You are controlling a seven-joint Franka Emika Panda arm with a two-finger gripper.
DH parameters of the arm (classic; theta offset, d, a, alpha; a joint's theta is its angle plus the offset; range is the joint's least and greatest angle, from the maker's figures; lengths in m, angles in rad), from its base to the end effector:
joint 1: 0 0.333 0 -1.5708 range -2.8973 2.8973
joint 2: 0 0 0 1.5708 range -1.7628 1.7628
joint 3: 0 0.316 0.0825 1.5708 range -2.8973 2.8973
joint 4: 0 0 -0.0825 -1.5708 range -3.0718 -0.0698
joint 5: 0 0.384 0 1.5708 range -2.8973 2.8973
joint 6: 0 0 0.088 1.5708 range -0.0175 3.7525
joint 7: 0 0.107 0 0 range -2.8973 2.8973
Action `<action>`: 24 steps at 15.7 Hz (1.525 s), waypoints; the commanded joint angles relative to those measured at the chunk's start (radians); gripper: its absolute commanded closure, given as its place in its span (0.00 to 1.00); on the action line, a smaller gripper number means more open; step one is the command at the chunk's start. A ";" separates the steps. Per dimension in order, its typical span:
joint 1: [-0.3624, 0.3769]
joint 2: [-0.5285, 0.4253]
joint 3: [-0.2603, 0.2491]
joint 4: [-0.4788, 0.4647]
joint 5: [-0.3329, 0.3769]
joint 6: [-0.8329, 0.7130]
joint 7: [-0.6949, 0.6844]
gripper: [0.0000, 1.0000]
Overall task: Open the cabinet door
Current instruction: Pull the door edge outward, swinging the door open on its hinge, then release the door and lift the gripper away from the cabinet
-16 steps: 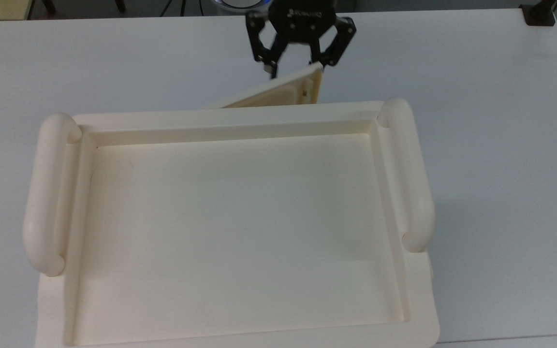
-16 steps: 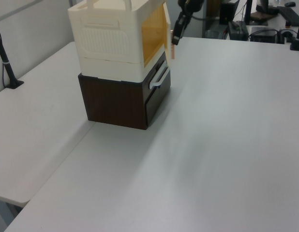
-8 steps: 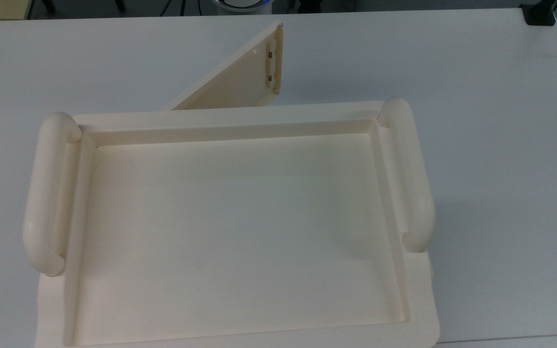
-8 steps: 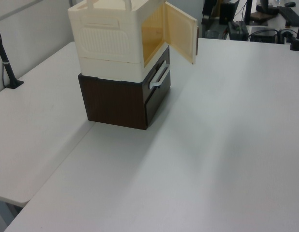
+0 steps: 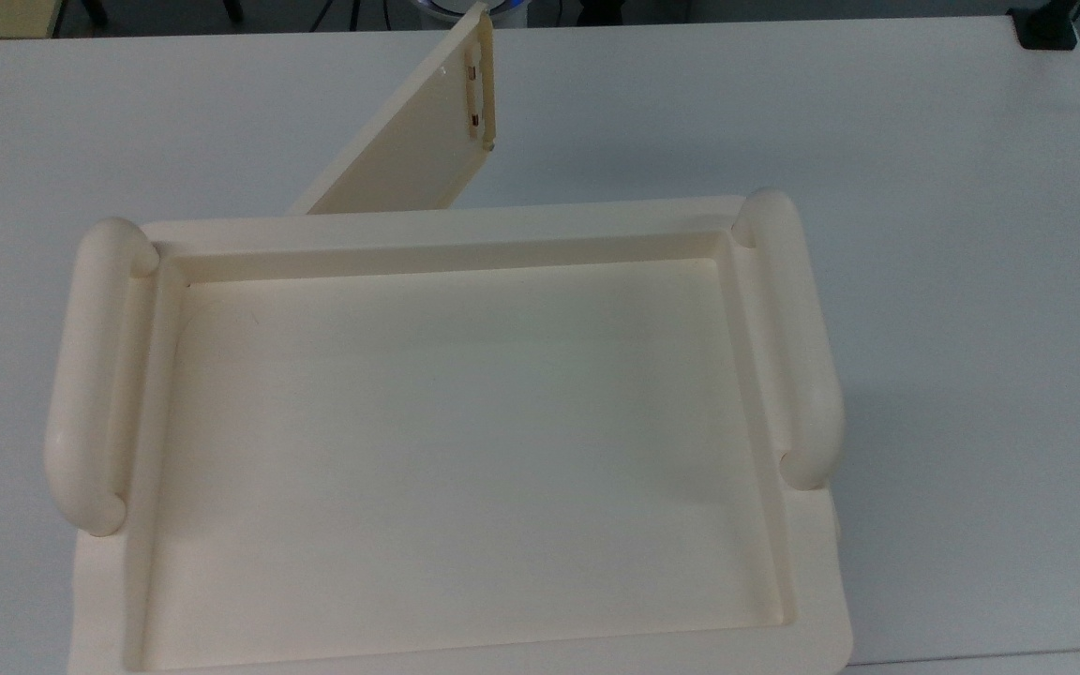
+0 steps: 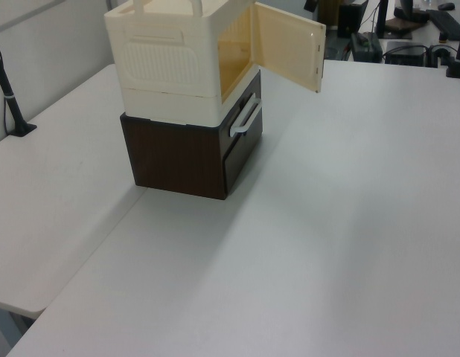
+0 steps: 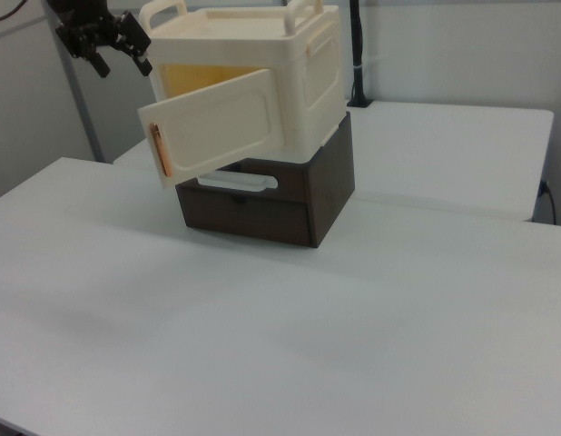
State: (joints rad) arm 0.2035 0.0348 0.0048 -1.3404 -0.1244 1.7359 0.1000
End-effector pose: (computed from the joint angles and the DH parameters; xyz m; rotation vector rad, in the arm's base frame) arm 0.5640 0.1076 0.7331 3.0157 0.1605 0.5734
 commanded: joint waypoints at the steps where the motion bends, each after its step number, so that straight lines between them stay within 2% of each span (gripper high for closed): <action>1: 0.014 0.062 0.003 0.003 0.014 0.045 -0.019 0.00; 6: -0.001 0.074 -0.012 -0.034 0.009 0.027 -0.023 0.00; 11: -0.094 0.074 -0.017 -0.068 0.009 0.010 -0.048 0.00; 13: -0.110 0.077 -0.017 -0.069 0.009 -0.034 -0.057 0.00; 17: -0.105 0.071 -0.017 -0.108 0.009 -0.076 -0.059 0.00; 22: -0.110 0.051 -0.016 -0.201 0.015 -0.061 -0.060 0.00; 24: -0.111 0.037 -0.017 -0.235 0.060 -0.049 -0.063 0.00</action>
State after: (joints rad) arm 0.0928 0.1278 -0.0080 -1.4865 -0.1205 1.6725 0.0607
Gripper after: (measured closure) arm 0.000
